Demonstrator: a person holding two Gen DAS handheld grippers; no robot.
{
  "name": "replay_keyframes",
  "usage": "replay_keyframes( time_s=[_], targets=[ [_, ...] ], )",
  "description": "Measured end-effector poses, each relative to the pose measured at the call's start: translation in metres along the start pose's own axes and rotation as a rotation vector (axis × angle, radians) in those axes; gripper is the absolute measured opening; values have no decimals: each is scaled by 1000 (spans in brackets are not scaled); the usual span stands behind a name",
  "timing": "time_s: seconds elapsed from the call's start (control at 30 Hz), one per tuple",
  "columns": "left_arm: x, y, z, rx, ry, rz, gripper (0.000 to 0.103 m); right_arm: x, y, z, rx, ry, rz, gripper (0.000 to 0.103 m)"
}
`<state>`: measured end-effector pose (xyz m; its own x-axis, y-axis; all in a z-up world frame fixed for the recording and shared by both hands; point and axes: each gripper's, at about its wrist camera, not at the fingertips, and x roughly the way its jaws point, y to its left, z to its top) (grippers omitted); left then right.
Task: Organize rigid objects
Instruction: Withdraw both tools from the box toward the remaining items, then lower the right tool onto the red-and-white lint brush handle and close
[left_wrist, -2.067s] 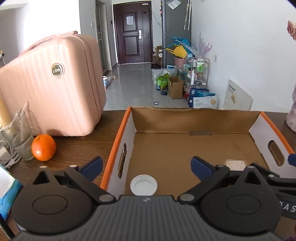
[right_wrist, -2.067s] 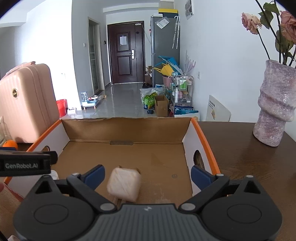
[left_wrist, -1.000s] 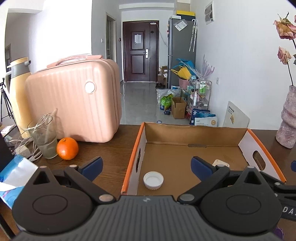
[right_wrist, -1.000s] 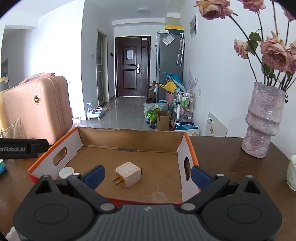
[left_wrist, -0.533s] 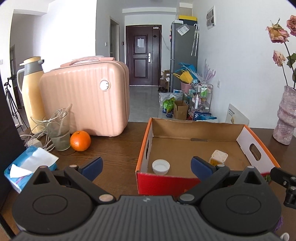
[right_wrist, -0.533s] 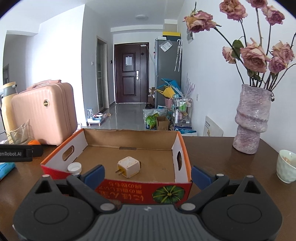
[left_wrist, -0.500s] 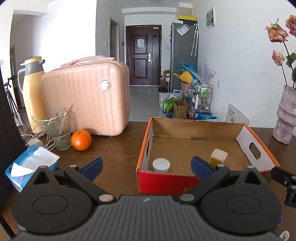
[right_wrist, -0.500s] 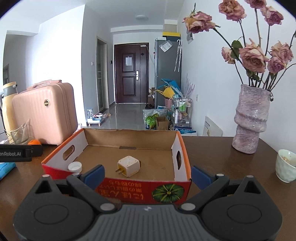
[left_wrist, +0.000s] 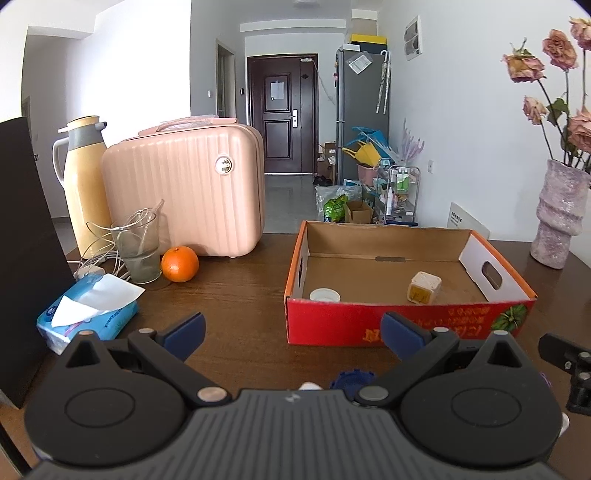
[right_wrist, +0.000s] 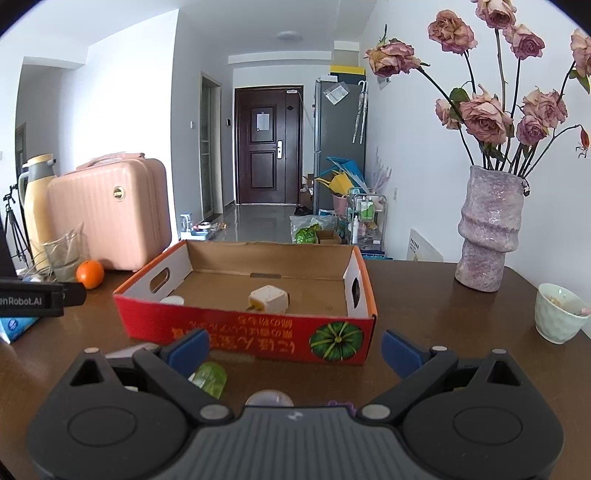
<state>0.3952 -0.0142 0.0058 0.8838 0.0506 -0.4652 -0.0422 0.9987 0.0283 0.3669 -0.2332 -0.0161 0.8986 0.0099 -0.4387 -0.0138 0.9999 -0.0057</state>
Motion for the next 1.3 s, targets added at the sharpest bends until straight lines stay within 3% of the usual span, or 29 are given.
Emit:
replay_keyframes(
  time_s=[0.83, 1.3],
  targets=[
    [-59, 16, -64, 21, 38, -34, 103, -57, 15, -51, -8, 40, 13, 100],
    [-50, 33, -75, -15, 63, -27, 103, -41, 42, -59, -46, 113, 36, 100]
  ],
)
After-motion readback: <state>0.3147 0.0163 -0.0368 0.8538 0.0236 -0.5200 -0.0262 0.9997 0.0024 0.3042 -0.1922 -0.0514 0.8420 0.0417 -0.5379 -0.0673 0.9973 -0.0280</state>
